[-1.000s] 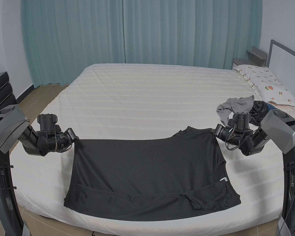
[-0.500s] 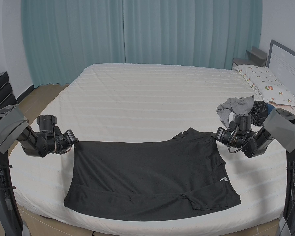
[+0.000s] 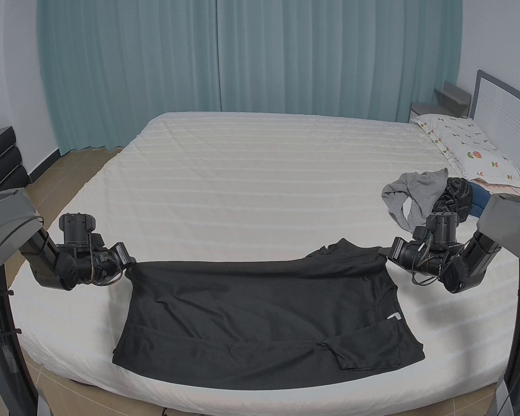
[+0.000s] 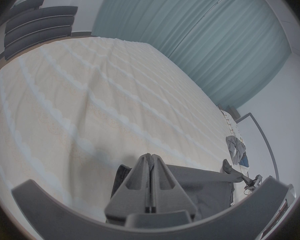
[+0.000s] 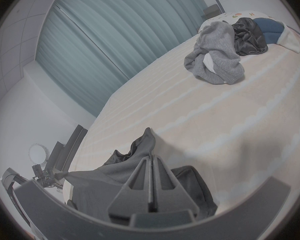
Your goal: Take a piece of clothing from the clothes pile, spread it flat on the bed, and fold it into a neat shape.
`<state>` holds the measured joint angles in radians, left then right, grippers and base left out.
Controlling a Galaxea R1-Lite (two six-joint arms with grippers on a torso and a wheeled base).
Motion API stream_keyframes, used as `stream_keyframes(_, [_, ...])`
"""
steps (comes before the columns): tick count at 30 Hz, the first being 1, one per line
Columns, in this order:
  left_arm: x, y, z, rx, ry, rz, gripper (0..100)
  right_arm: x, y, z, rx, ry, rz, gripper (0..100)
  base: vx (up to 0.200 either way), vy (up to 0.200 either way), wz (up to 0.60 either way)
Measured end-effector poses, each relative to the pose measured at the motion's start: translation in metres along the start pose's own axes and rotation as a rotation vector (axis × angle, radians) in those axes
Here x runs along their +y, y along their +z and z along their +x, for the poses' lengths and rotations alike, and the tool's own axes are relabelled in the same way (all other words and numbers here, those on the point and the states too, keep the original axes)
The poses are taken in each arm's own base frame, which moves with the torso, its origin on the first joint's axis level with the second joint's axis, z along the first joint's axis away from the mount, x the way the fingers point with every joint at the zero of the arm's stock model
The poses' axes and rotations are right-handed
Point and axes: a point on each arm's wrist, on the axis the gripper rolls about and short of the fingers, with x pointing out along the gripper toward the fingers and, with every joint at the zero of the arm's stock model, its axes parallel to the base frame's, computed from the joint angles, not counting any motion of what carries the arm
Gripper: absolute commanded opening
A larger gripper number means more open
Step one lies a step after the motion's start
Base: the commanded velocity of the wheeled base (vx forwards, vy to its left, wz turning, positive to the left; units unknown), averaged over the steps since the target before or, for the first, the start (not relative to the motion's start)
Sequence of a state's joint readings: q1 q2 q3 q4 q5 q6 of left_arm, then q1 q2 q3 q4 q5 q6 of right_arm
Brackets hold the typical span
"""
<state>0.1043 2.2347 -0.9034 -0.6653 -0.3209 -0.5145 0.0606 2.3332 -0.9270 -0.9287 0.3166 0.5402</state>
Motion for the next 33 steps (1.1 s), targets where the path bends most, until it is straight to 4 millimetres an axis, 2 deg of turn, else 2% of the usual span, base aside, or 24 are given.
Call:
stream_keyframes(13, [0.01,-0.032,-0.023,-0.006,-0.001,0.018,0,-0.003,-0.037,-0.061,0.068,0.012,0.016,0,0.0,0.0,0.0])
stream_keyframes(19, [0.017,-0.056,-0.04,0.064,0.029,0.136,0,-0.007,-0.058,-0.085,0.111,-0.002,0.014,0,0.0,0.0,0.0])
stream_keyframes(24, [0.021,-0.076,-0.056,0.127,0.046,0.193,0,-0.01,-0.075,-0.101,0.152,-0.012,-0.005,0,0.0,0.0,0.0])
stream_keyframes(32, [0.022,-0.089,-0.072,0.162,0.057,0.19,0,-0.014,-0.089,-0.111,0.189,-0.028,-0.009,0,0.0,0.0,0.0])
stream_keyframes(33, [0.022,-0.09,-0.073,0.165,0.059,0.189,100,-0.015,-0.09,-0.111,0.196,-0.03,-0.011,0,0.0,0.0,0.0])
